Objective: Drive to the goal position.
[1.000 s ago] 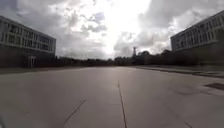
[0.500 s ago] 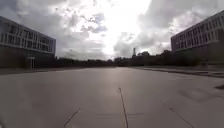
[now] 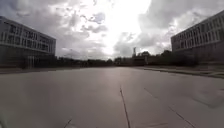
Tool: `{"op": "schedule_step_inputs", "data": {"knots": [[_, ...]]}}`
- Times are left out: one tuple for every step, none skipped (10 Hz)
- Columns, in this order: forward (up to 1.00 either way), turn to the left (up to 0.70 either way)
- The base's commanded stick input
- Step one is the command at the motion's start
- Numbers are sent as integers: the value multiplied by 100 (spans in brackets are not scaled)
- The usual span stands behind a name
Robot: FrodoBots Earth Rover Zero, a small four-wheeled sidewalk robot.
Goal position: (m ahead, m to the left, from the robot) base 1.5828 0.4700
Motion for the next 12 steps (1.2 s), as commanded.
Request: {"op": "schedule_step_inputs", "data": {"knots": [[70,0],[70,0],[70,0],[70,0],[70,0],[70,0],[70,0],[70,0],[70,0],[70,0],[70,0],[70,0]]}}
